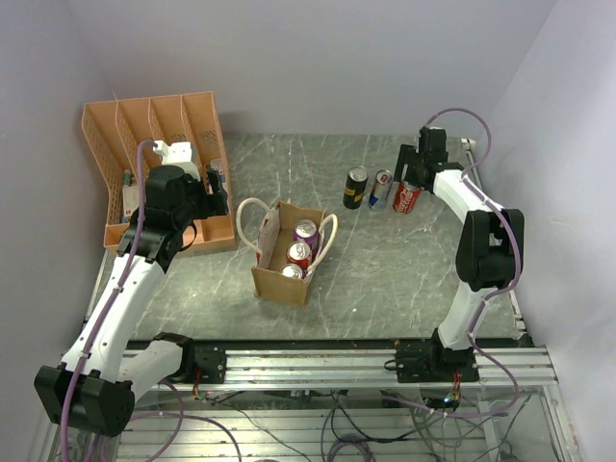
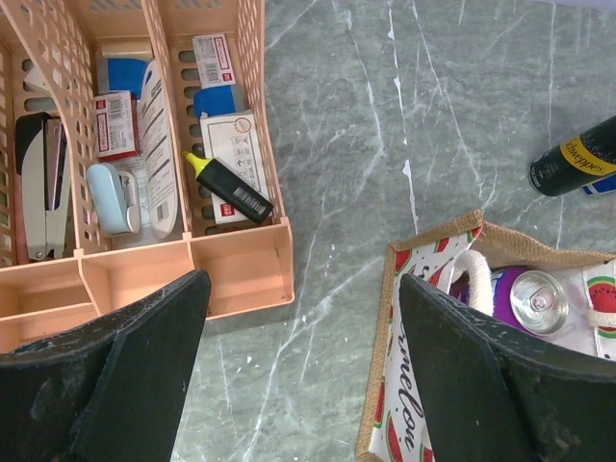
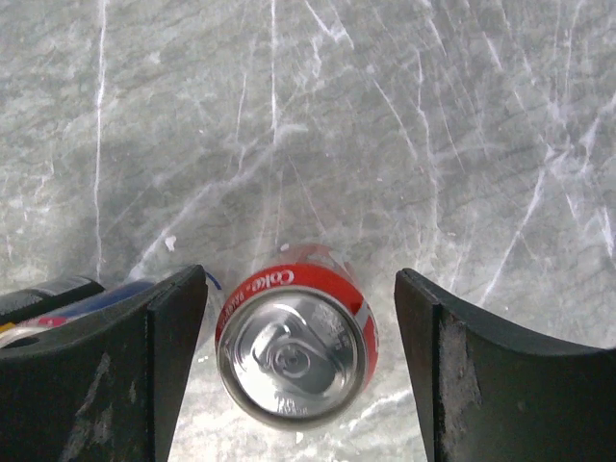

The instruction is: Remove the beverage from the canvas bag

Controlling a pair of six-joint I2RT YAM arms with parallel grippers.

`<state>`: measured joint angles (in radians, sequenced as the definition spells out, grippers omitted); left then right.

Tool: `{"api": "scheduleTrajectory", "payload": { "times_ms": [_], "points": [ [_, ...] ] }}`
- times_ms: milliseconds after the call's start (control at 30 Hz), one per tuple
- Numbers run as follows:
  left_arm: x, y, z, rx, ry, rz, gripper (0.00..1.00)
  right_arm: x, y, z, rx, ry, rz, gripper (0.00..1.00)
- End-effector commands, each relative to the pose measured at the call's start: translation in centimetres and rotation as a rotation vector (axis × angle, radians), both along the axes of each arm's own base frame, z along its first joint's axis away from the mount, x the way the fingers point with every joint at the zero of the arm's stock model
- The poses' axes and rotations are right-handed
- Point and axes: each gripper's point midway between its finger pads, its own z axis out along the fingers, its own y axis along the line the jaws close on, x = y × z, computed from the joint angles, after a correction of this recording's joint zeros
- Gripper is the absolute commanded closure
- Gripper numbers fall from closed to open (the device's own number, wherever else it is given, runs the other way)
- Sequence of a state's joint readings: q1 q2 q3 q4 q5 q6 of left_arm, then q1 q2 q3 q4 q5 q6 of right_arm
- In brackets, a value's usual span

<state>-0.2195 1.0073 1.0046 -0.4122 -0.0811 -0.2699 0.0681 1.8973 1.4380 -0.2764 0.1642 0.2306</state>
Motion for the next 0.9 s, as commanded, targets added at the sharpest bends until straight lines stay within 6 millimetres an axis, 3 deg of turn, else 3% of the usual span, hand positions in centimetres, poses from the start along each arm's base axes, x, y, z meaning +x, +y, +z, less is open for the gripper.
{"api": "scheduleTrajectory", "payload": {
  "times_ms": [0,167,200,333,467,633,767,867],
  "points": [
    [0.3,-0.7,0.9,-0.023,-0.031,-0.027,0.10,-1.3,-0.6,4.4,-0.006,-0.063,-0.036,0.20],
    [0.3,-0.9,0.9,-0.025,-0.028,-0.033,0.10,-4.8,-0.1,8.6,0.043,-0.186,-0.017,0.15],
    [0.3,-0.8,0.8,-0.023,-0.027,-0.033,0.10,-5.6,0.5,10.0,0.067,-0.230,0.008,0.14],
    [0.3,-0.8,0.8,-0.023,-0.025,-0.030,0.10,-8.0,4.4,12.1,0.171,-0.297,0.143,0.13],
    [0.4,-0.7,0.7,-0.021,-0.022,-0.028,0.10,-10.3,10.9,14.7,0.136,-0.335,0.289,0.12],
    [0.8,-0.5,-0.1,-0.006,0.005,-0.016,0.10,-14.7,21.5,16.7,0.115,-0.350,0.540,0.12],
    [0.6,0.0,0.1,0.001,-0.005,0.006,0.10,-17.3,26.5,16.9,0.101,-0.333,0.647,0.12],
    [0.5,0.3,0.4,0.002,-0.016,0.019,0.09,-18.4,29.6,15.9,0.072,-0.293,0.712,0.12]
  ]
}}
